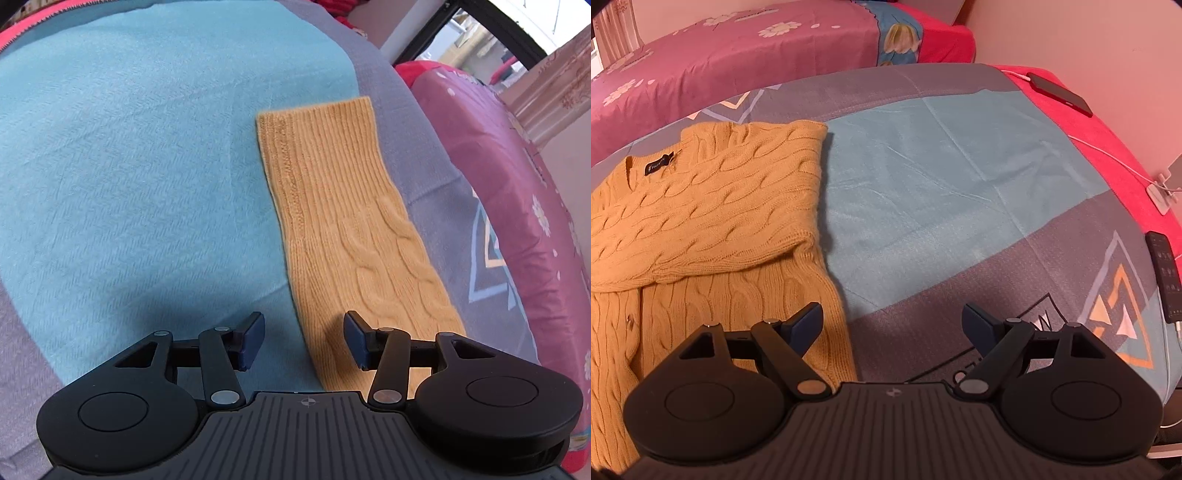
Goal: Fold small clothes
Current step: 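Grasp the cuff of the other sleeve with the left gripper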
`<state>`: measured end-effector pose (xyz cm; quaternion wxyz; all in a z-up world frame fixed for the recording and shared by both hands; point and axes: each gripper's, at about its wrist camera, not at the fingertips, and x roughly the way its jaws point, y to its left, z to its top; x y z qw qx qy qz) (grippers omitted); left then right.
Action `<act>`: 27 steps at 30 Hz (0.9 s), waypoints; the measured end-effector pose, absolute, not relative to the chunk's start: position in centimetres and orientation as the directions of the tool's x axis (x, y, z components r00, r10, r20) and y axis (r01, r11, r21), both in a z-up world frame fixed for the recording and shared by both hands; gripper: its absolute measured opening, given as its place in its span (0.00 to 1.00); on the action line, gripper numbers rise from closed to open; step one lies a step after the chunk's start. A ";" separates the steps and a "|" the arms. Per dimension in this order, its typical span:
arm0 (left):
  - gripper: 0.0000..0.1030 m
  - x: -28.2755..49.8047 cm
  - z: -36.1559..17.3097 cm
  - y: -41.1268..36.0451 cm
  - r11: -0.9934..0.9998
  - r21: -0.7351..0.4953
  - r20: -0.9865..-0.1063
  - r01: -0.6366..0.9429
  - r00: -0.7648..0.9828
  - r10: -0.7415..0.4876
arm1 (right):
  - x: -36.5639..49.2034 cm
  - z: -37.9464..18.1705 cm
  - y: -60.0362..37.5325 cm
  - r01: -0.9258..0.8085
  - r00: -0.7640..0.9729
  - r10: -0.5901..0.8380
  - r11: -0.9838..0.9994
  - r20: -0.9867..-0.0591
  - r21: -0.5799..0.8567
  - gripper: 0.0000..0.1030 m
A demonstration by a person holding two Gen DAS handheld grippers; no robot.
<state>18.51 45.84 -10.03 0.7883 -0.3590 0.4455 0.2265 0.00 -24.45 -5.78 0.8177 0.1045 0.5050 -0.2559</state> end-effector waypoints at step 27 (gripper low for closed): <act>0.78 21.3 -4.6 43.4 0.743 -0.462 -0.745 -0.484 0.667 -0.029 | 0.2 -6.2 -22.1 0.478 0.363 -0.294 0.873 -0.884 -0.095 0.83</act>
